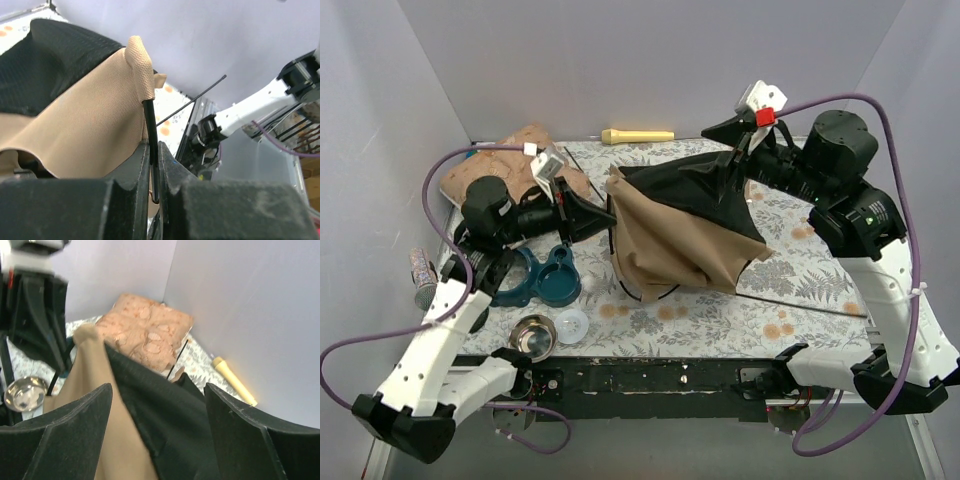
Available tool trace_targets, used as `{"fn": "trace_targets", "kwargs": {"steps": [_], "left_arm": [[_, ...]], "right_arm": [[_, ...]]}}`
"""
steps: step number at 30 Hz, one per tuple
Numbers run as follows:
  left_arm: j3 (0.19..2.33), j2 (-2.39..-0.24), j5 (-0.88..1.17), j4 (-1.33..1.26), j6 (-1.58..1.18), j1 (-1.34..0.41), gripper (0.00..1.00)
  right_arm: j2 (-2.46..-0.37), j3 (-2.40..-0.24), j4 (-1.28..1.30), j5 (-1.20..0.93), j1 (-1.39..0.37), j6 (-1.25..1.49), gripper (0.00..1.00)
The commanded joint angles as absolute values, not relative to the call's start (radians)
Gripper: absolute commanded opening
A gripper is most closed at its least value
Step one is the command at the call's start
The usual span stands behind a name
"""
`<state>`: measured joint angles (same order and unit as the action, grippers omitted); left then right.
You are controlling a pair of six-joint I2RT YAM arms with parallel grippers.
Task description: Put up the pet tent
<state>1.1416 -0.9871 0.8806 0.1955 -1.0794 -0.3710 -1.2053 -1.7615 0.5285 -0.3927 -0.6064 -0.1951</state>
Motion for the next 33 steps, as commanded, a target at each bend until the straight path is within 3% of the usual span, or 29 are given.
{"fn": "trace_targets", "kwargs": {"steps": [1,10,15,24,33], "left_arm": [[1.065,-0.931,0.709,0.285,-0.922,-0.454,0.00],[1.008,-1.118,0.428,0.155,-0.856,-0.728,0.00],[0.942,-1.141,0.249,0.046,-0.825,-0.891,0.00],[0.893,-1.163,0.014,-0.055,-0.805,-1.080,0.00],[0.897,-1.224,-0.133,-0.103,-0.729,-1.173,0.00]], "right_arm": [[-1.223,-1.812,0.450,-0.357,-0.607,-0.173,0.82],[-1.336,-1.901,0.599,-0.380,-0.607,-0.192,0.81],[-1.290,-1.803,0.673,-0.376,-0.607,-0.184,0.80],[-1.227,-1.562,0.630,0.295,-0.607,-0.085,0.76],[-1.390,-1.604,0.675,0.575,-0.606,-0.015,0.80]]}}
